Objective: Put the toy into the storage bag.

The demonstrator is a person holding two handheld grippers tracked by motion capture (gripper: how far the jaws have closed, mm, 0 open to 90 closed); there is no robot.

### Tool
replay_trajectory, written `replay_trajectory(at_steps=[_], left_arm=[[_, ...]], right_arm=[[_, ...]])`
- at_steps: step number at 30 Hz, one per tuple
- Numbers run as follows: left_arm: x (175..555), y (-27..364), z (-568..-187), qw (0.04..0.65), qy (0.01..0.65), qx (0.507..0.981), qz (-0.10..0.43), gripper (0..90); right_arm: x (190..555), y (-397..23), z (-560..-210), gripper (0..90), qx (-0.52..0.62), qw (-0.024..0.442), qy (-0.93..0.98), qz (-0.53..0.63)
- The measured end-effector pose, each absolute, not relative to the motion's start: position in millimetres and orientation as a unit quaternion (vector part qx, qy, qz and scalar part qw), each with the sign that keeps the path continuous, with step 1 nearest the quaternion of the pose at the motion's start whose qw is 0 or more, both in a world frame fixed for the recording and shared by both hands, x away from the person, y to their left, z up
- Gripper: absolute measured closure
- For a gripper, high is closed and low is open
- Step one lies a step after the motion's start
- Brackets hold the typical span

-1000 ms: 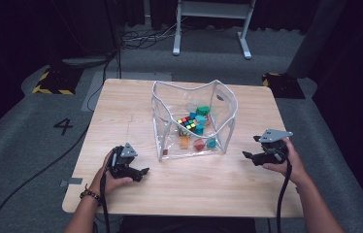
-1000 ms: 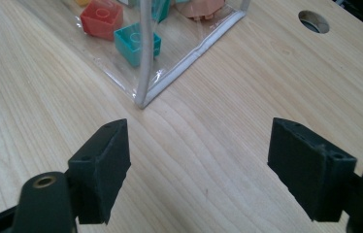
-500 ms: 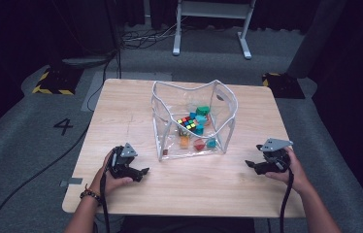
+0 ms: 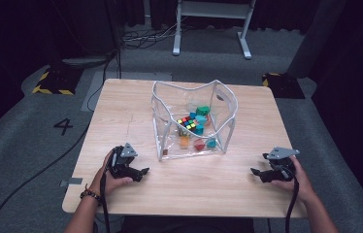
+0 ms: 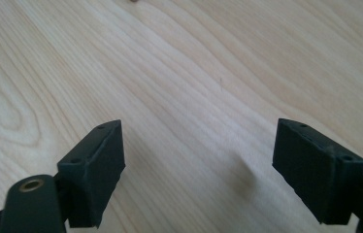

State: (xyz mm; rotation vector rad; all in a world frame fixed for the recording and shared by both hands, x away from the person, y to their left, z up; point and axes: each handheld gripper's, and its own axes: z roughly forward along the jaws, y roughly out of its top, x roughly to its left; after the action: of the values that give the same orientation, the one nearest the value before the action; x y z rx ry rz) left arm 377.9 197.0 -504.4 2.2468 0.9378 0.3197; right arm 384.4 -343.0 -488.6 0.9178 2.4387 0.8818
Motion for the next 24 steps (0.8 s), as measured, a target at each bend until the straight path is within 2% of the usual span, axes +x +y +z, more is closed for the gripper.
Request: replay_trajectory(at_steps=[11,15,24], left_arm=[[378,197,-504,0.337,0.359,0.862,0.124,7.7],[378,197,-504,0.336,0.36,0.862,0.122,7.7],[378,197,-505,0.336,0.36,0.862,0.124,7.7]], right_arm=[[373,-372,-504,16.2,0.38,0.175,0.832,0.363],[373,-373,-505,13.5,0.393,0.18,0.827,0.361],[373,-373,-505,13.4,0.392,0.179,0.828,0.36]])
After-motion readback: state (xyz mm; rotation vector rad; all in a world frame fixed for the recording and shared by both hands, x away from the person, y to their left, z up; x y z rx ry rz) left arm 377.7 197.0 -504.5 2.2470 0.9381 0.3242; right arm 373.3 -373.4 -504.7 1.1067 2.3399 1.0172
